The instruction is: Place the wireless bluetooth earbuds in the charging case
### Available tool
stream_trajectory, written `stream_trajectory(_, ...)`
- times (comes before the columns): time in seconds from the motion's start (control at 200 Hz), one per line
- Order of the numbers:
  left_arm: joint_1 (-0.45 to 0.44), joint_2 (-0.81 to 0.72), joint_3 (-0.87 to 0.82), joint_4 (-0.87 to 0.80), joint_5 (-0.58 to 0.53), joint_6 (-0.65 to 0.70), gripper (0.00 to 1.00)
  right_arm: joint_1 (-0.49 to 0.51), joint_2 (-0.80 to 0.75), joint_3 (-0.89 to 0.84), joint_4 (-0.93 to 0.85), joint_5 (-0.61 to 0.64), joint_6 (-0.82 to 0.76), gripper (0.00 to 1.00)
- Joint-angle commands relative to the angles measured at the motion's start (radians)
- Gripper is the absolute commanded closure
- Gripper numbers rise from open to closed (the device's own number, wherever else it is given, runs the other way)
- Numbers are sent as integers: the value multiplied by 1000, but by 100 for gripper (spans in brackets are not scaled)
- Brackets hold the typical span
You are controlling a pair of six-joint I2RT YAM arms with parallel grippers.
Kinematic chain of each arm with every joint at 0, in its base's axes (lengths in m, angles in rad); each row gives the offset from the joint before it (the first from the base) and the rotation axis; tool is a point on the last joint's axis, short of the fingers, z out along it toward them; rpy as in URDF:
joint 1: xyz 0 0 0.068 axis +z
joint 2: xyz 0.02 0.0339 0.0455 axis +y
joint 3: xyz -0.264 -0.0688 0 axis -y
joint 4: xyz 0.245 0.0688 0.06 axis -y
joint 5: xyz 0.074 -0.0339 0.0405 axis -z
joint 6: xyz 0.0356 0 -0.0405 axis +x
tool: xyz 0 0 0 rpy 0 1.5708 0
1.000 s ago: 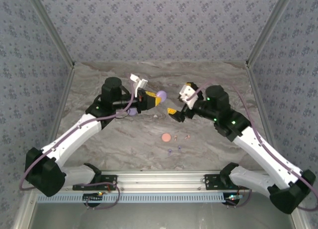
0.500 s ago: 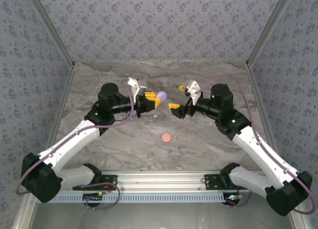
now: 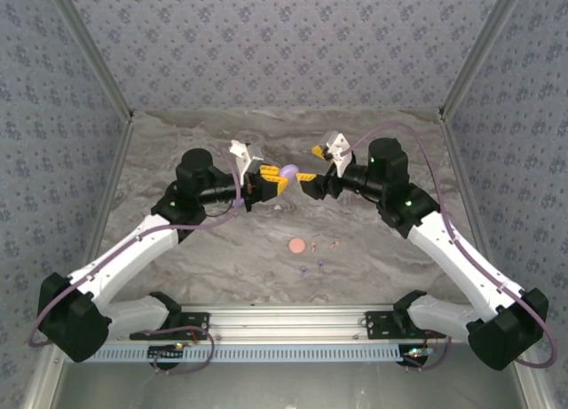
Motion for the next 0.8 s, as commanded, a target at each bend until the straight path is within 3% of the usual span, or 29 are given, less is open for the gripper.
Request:
stream_trajectory(0.0,-10,-8,22,2,19,30,100,2,15,45,14,-16,-1,23)
stream_trajectory(0.585,-19,10,39,-46,21,64,100,-18,64,121,-23,-17,-18,24)
stream_trajectory(0.795,-18,5,27,-49,-32,62,100,-35,-4,111,-65,-17,1,24)
